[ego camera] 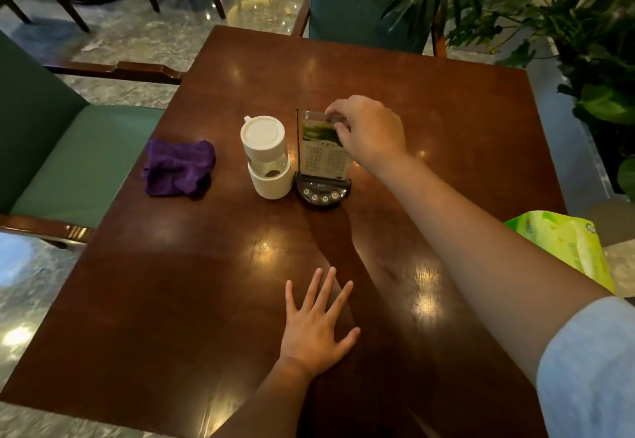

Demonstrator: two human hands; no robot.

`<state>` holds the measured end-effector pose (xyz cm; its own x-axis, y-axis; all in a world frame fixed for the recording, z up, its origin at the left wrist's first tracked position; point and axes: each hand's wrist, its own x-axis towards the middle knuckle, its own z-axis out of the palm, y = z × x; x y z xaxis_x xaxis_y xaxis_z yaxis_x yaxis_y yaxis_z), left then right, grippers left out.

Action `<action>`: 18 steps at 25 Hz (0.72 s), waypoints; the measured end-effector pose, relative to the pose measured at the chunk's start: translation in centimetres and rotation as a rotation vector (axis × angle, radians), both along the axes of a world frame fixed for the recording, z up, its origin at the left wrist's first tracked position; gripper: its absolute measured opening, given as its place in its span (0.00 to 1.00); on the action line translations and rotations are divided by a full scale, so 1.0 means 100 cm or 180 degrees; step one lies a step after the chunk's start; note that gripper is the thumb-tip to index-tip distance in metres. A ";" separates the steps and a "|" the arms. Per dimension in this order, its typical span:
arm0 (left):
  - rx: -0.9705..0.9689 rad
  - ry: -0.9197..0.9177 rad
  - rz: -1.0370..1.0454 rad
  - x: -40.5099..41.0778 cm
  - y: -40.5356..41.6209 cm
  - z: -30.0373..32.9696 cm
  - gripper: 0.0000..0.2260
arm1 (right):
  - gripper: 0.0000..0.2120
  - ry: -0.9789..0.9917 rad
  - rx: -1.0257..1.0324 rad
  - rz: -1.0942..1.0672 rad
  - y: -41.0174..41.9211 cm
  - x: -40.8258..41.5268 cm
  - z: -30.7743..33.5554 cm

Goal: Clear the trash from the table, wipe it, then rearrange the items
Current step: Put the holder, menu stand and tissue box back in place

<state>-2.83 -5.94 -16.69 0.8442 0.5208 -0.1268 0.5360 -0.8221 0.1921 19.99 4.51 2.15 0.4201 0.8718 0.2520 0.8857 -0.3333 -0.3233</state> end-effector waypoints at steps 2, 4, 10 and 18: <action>-0.0011 0.0013 -0.0003 0.000 0.000 0.000 0.33 | 0.16 -0.0260 -0.0039 0.0168 -0.006 -0.005 -0.008; -0.0022 0.0014 0.0014 -0.001 0.000 -0.001 0.32 | 0.24 -0.0471 -0.0264 0.0221 -0.016 -0.010 -0.019; -0.0034 0.0034 0.0016 0.000 -0.001 0.002 0.33 | 0.28 -0.0307 -0.0202 -0.0271 -0.070 -0.018 -0.031; -0.0057 0.0151 0.0020 0.001 0.000 0.000 0.33 | 0.38 0.0039 -0.0953 -0.2627 -0.265 0.052 -0.077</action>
<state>-2.76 -5.90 -16.71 0.8337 0.5234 -0.1761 0.5501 -0.8153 0.1809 25.17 -21.97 -5.59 0.9469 0.3173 0.0527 0.3215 -0.9383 -0.1275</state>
